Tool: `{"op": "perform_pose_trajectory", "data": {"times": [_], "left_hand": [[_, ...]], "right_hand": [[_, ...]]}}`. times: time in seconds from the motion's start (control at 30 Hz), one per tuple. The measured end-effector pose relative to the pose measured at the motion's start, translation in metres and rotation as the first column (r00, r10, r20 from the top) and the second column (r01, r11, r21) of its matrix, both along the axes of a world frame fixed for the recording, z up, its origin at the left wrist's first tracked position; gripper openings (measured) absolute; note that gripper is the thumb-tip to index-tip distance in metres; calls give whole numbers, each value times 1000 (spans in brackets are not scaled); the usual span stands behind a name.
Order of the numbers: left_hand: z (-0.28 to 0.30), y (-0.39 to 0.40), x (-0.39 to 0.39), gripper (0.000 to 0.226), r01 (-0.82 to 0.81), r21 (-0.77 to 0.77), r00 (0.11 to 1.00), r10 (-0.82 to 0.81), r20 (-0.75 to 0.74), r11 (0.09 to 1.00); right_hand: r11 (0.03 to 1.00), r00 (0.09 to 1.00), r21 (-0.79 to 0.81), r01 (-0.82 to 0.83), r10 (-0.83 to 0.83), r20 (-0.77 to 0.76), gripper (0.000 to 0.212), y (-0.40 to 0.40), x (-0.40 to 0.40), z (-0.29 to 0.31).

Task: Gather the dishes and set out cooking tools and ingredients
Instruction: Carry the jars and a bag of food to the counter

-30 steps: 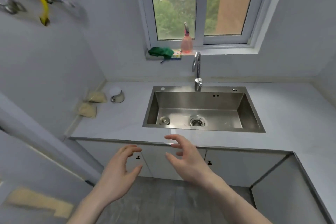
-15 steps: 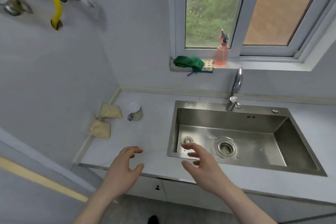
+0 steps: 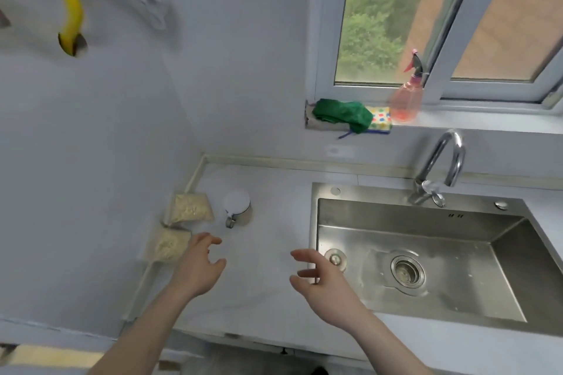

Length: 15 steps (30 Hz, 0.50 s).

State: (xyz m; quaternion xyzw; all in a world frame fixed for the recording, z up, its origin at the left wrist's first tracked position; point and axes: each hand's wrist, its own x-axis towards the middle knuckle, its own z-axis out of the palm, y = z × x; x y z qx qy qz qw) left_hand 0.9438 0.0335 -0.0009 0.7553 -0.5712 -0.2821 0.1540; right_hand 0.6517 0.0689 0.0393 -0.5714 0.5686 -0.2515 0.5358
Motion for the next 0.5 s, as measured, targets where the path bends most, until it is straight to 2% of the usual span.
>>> {"op": "perform_pose_trajectory", "data": {"times": [0.13,0.27,0.37,0.5], "left_hand": [[-6,-5,22,55,-170,11,984,169,58,985],[-5,-7,52,70,-280,58,955,272,120,958],[-7,-9,75,72,-335,102,933,314,174,937],[-12,-24,93,75,-383,154,919,358,163,911]], "right_hand": [[998,998,31,-58,59,-13,35,-41,14,-7],[993,994,65,-100,102,-27,38,-71,39,-20],[985,990,116,-131,135,-29,41,-86,63,-33],[977,988,166,-133,144,-51,44,-114,90,-48]]}}
